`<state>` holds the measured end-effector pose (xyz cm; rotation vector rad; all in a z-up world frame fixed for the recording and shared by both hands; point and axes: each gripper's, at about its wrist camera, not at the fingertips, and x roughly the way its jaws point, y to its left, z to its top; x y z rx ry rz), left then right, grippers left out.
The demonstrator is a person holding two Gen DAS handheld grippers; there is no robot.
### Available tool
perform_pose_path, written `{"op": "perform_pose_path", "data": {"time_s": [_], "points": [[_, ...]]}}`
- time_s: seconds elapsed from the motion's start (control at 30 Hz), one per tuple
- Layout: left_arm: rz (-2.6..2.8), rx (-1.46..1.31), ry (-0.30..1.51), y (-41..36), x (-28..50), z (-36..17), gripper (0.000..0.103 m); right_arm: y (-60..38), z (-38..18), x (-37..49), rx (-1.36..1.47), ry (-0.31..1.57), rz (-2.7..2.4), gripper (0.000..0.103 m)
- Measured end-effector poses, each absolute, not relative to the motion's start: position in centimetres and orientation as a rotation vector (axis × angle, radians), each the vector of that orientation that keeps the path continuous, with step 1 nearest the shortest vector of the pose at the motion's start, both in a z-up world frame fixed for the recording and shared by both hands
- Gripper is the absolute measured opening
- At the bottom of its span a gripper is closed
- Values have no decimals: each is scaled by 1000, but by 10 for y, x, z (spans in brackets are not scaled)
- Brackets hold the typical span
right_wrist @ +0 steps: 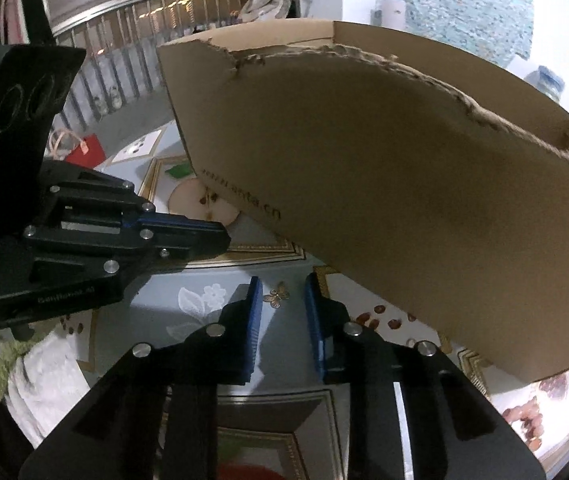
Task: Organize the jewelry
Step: 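Close the left tool on a small gold ring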
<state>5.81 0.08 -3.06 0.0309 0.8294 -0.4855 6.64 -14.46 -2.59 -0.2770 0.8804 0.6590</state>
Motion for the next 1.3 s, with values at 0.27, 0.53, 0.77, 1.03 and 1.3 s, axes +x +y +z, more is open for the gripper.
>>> {"op": "perform_pose_path", "data": {"time_s": [0.27,0.53,0.77,1.03,1.3], "points": [[-487,16,826,6,59,-33,0,-138,-23,71,-329,918,701,13],[-496,14,821,11,57,-35,0,-141,-23,73,-285,937,694,13],[-494,10,817,12,57,-35,0,-143,-23,76,-266,945,686,13],[-505,12,819,9,58,-33,0,-161,-14,68,-198,936,652,13],[-594,62,811,-25,54,-28,14,-209,-4,56,-66,927,539,13]]}}
